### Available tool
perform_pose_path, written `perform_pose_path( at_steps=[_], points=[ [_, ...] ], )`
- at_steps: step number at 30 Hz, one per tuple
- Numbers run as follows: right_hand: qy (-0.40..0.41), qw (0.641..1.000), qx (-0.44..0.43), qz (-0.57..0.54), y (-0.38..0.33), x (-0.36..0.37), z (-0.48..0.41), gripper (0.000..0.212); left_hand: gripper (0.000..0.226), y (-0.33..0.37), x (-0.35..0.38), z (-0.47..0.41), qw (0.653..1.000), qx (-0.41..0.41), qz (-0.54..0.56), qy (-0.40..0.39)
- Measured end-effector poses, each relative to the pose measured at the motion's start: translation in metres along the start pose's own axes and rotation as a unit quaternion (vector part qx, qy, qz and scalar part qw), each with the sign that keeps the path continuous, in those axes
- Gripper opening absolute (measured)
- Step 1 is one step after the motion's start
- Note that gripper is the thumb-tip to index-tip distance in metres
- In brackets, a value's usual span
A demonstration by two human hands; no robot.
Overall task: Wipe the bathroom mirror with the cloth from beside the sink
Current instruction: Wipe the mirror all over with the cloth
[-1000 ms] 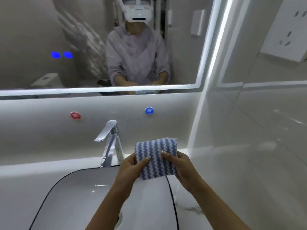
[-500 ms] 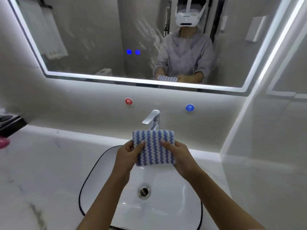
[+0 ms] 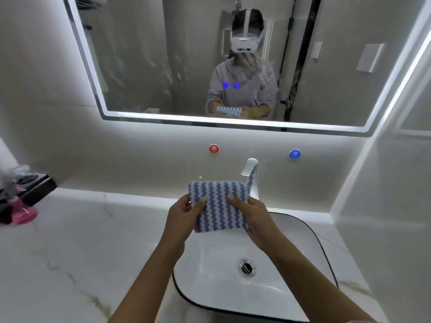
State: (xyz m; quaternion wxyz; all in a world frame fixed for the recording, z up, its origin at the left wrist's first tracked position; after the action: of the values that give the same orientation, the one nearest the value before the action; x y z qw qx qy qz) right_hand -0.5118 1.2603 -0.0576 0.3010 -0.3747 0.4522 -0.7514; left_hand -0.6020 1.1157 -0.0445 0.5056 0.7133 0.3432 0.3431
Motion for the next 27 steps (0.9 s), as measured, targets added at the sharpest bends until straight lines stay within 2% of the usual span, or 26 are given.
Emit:
perform_pose_path(
  at_steps=[4,12,18,23,27],
  points=[
    [0.016,1.000,-0.009,-0.013,0.013,0.045,0.007,0.025,0.013,0.018,-0.043,-0.005,0.999,0.013,-0.005,-0.029],
    [0.026,0.999,-0.025,-0.022,0.021,0.105,0.014,0.025,0.013,0.039,-0.098,-0.011,0.999,0.022,-0.013,-0.045],
    [0.039,0.997,-0.045,0.044,0.019,0.115,0.004,0.036,0.012,0.034,-0.113,-0.019,0.999,0.025,-0.036,-0.027],
    [0.035,0.997,-0.031,0.063,0.016,0.113,-0.018,0.020,0.023,0.025,-0.113,-0.037,0.998,0.017,-0.060,-0.010],
    [0.031,0.997,-0.019,0.063,0.002,0.114,-0.037,0.014,0.014,0.030,-0.108,-0.059,0.997,0.016,-0.075,-0.006]
  ],
)
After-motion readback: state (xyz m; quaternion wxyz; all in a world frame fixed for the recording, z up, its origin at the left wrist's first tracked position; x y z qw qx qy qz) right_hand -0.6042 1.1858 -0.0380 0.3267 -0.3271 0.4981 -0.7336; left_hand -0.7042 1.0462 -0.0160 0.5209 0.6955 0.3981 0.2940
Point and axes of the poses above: each hand's wrist, its own z-axis away from the middle knuckle, its own x-axis out of the palm, y = z × x, the point moved 8 cm from there along -z, towards the middle knuckle, and after that the axes turned 13 degrees about x, right-handed, at the moved point
